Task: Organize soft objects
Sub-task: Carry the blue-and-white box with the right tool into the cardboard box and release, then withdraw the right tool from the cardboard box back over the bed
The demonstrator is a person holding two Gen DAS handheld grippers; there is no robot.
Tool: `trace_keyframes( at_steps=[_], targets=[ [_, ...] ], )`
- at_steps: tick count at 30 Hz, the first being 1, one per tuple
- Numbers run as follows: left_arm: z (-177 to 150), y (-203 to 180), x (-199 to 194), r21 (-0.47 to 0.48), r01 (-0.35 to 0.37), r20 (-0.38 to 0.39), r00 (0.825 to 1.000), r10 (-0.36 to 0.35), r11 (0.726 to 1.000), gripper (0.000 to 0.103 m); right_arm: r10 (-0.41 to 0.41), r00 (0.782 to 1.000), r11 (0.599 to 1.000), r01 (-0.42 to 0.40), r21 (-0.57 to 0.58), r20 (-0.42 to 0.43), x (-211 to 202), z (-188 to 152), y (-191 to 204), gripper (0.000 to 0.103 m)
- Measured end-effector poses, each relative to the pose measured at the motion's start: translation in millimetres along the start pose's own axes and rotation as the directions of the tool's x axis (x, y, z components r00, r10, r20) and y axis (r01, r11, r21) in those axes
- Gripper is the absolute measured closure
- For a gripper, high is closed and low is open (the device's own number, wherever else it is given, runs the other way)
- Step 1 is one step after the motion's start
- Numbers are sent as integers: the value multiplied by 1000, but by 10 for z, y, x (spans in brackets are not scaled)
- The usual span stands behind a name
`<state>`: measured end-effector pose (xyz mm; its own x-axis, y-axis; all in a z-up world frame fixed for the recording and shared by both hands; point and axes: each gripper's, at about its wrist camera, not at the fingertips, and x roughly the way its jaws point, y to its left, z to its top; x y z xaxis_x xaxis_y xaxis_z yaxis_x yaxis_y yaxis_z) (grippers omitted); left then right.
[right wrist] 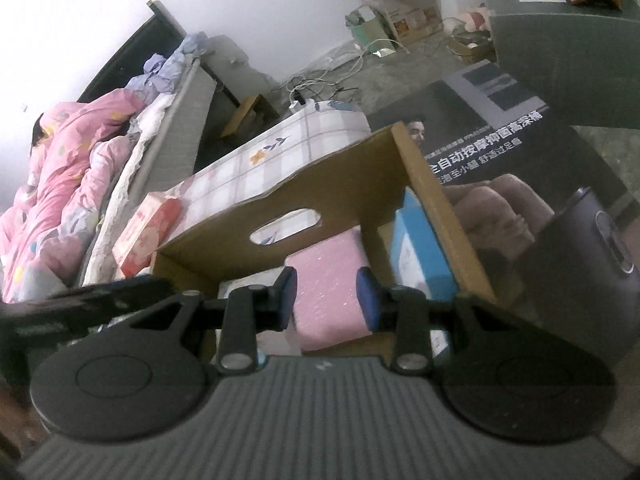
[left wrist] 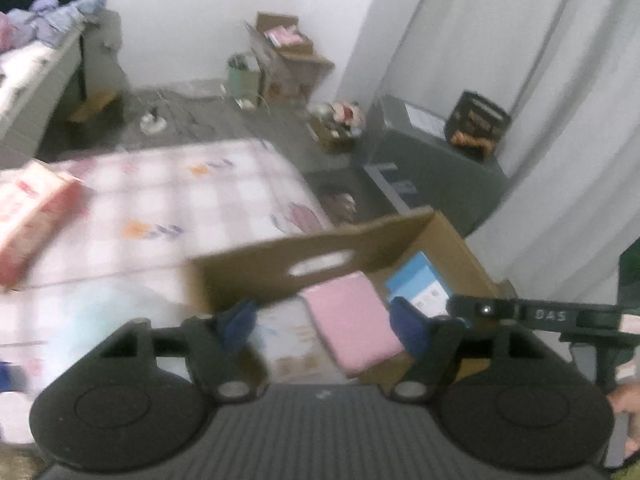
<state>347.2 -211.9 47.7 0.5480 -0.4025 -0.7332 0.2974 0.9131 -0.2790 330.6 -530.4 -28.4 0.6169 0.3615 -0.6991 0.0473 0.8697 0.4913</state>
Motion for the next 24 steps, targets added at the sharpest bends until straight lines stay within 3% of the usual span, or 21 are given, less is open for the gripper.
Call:
trace_keyframes(
  at_steps=[4,12,15,19,24],
  targets=[
    [-97,250,-456,6,-33,59,998,32,999,22,-55,998,998,55,-20,2,-37,-66,108,70],
    [-600,842,-1167,-49,-95,124,987,101,994,21,-168,986,985,167,-39,-10,-156,-435,150,70],
    [-806,987,-1299,-68,-101,144,983,110,993,20,-257,966,964,256,-77,-4,-128,-552,187,70],
    [-1047,1121,-1387,-88,-83,148,984,96,993,20,-394,919,909,391,-144,12,61,-622,231,70],
    [-1253,1222,-1437,-101,-76,157,983,91,992,20,-466,885,873,461,-160,11,331,-584,226,73]
  ],
)
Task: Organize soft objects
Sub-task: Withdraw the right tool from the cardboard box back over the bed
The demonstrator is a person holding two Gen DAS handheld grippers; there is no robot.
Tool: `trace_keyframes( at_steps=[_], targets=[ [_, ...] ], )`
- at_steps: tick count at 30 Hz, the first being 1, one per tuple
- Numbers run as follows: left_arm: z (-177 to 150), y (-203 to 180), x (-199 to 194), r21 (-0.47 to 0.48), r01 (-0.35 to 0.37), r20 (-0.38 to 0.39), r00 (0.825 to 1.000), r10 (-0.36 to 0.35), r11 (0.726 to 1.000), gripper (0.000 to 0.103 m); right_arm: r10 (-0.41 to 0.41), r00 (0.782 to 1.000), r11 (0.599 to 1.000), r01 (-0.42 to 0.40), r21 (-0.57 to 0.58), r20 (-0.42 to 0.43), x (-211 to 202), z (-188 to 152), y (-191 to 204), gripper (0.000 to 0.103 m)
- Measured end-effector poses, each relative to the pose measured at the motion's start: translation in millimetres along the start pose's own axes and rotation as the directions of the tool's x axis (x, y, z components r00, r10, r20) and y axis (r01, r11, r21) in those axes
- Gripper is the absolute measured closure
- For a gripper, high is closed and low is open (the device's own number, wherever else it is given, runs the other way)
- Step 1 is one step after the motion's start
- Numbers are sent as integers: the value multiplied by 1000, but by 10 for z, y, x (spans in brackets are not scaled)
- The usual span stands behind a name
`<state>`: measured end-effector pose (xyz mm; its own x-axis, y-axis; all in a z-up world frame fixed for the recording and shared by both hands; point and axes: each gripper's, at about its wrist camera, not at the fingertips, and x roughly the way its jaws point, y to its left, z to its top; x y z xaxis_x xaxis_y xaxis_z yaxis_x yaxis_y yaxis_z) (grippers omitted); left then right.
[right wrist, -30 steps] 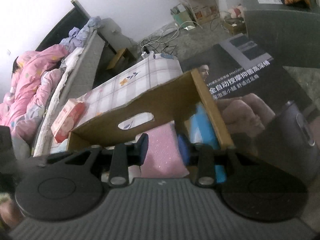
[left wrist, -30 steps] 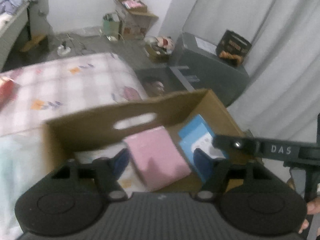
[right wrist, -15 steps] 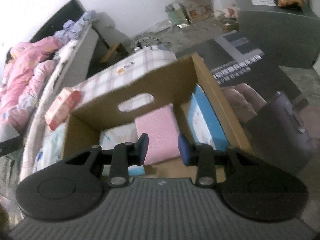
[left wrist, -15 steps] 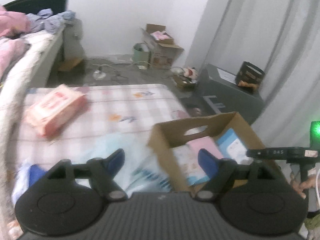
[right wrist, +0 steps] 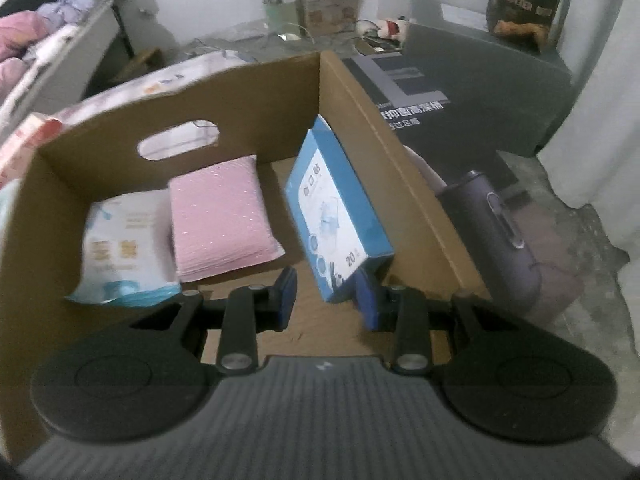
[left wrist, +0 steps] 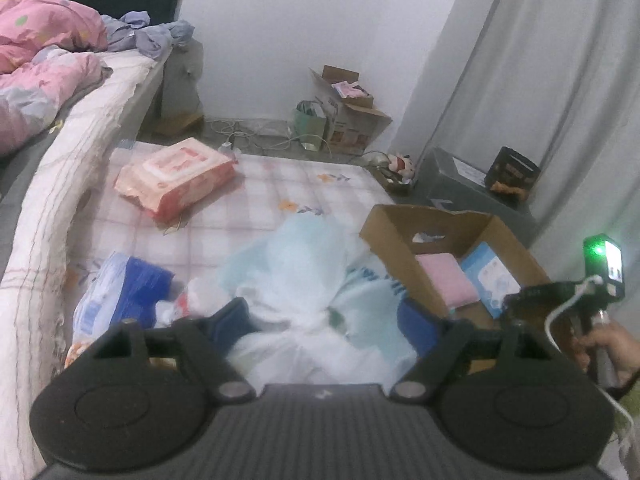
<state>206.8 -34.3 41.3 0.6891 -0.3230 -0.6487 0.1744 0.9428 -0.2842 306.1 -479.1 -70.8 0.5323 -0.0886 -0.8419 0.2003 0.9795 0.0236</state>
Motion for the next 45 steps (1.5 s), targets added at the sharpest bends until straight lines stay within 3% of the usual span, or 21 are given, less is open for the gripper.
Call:
trace_keyframes(
  at_steps=[5,8,10,13,17,22,25,31,35,41,45],
  targets=[
    [-116,164,-33,-14,-9,0,1000,9,1000,20,7,1000,1000,-7,24,0,139,88,69,73],
    [-136,271,-19,-40,-15,-9,1000,15,999,20,91,996,992,-90,92,-6,210,150,42,72],
    [-143,314,-12,-51,-17,-14,1000,17,999,20,194,981,967,-190,170,-10,265,172,-18,73],
    [-146,360,-13,-57,-19,-14,1000,18,998,20,258,966,940,-244,239,-26,316,186,-57,72],
    [-153,380,-16,-55,-29,-8,1000,28,998,20,207,978,967,-209,148,32,112,210,67,72],
    [-168,397,-4,-66,-29,-12,1000,29,997,20,23,989,1000,-24,3,144,-63,345,243,72],
    [-178,407,-4,-71,-33,-14,999,32,997,20,-40,991,998,45,-37,126,66,370,308,72],
    [-179,425,17,-73,-43,-21,999,41,996,20,-19,998,999,21,-32,55,351,350,345,73],
    [-174,429,18,-73,-48,-22,999,46,996,20,-2,998,1000,3,-18,66,430,362,379,73],
    [-193,427,-59,-54,-78,1,997,78,995,18,140,985,989,-145,38,104,57,293,357,72],
    [-255,447,-225,-33,-105,22,994,105,994,14,269,955,957,-280,78,125,-345,166,355,69]
  ],
)
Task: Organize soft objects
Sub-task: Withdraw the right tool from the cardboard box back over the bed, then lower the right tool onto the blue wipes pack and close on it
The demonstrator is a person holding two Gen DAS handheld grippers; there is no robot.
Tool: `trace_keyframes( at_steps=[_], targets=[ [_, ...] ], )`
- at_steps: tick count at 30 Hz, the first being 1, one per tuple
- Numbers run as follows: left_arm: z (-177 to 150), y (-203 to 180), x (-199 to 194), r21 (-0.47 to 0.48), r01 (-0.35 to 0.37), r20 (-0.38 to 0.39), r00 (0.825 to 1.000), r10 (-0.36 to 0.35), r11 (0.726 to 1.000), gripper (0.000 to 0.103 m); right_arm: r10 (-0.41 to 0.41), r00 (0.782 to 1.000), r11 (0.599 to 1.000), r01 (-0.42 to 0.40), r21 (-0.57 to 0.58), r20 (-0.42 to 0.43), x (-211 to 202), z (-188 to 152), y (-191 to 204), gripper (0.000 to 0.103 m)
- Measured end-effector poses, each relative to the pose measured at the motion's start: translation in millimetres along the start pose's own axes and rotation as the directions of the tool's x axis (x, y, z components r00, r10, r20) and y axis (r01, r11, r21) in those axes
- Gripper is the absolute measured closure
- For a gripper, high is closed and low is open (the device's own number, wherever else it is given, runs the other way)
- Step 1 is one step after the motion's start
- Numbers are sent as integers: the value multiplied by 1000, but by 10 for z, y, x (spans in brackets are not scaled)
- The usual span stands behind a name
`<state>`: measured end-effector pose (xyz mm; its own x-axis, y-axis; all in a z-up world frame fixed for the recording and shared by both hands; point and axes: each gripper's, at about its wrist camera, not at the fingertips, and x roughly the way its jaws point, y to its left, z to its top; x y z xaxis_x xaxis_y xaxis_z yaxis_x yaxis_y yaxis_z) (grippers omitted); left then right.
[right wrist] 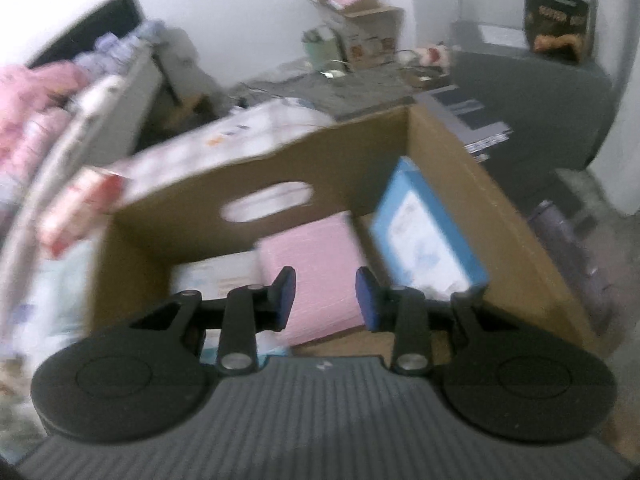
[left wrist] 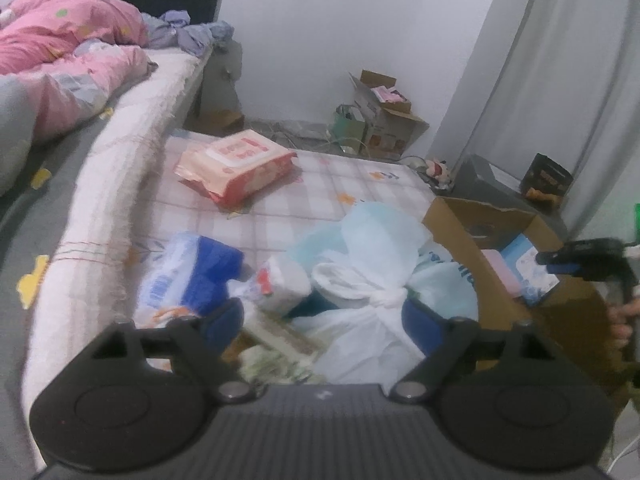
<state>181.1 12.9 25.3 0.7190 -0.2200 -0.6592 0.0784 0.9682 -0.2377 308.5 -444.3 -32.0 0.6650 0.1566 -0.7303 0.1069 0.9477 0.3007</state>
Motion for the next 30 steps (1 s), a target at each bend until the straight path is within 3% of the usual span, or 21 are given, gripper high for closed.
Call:
trace_keyframes(
  at_steps=[2,6,11,16,22,30],
  targets=[
    [-46,44,-114,13,-13,12,1000,13,1000,12,80,997,997,-80,13,3,-207,-64,109,63],
    [-165,192,-371,3,-34,42,999,34,999,10,227,974,974,-227,4,3,-583,-189,412,61],
    [-387,376,-670,-25,-48,84,995,50,999,7,398,917,917,-398,-32,-25,-943,-436,919,59],
    [-654,485,-820,-30,-65,79,995,67,997,7,515,852,850,-522,-73,-98,-1084,-742,1486,57],
    [-884,507,-883,-2,-82,80,993,82,997,7,565,808,809,-583,-80,-167,-991,-1171,1997,54],
    [-915,486,-886,44,-78,120,990,72,996,9,559,791,819,-573,16,-249,-639,-1517,2228,54]
  ],
)
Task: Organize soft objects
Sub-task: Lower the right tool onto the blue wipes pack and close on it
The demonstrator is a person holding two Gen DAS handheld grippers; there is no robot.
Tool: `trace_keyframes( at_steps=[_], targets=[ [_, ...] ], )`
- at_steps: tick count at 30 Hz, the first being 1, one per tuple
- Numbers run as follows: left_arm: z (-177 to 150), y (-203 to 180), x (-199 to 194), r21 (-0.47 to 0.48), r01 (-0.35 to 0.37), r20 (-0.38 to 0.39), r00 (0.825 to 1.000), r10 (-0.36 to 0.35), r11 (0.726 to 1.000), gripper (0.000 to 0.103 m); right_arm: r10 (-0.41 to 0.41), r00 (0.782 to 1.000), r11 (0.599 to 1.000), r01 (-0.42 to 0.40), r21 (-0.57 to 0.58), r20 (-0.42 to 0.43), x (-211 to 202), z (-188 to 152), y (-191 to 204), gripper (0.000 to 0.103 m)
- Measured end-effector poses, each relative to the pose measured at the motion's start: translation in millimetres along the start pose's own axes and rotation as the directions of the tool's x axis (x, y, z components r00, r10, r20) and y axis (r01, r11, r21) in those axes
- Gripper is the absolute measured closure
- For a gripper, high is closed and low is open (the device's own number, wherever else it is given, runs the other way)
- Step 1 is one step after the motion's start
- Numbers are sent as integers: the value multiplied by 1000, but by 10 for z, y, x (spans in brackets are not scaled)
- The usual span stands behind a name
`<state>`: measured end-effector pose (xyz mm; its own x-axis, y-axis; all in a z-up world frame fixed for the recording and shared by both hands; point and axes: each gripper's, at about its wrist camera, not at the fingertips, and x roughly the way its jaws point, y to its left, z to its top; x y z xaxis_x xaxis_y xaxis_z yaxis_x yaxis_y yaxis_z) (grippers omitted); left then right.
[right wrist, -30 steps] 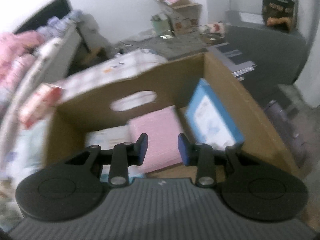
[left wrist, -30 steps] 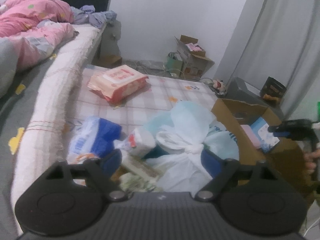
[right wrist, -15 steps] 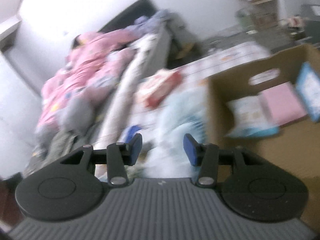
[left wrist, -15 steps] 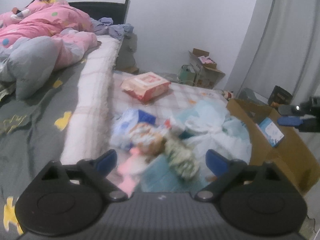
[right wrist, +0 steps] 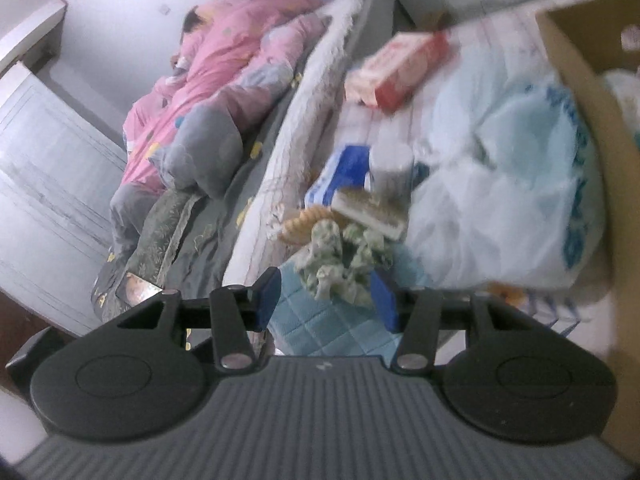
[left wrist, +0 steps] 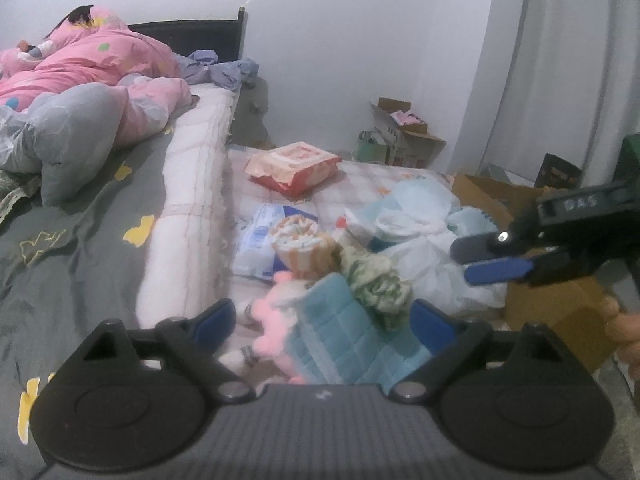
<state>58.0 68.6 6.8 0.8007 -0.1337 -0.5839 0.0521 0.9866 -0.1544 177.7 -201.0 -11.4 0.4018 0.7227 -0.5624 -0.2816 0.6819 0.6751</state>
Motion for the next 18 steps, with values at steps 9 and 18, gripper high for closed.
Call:
trace_keyframes(
  at_steps=[9,18],
  targets=[
    [619,459,298,-117,-58,8,998,60,991,19,47,999,998,-46,44,-6,291,600,165,52],
    [1018,598,1173,-11,-60,-148,987,57,998,36,-53,988,999,53,-5,-148,1277,1416,399,52]
  ],
)
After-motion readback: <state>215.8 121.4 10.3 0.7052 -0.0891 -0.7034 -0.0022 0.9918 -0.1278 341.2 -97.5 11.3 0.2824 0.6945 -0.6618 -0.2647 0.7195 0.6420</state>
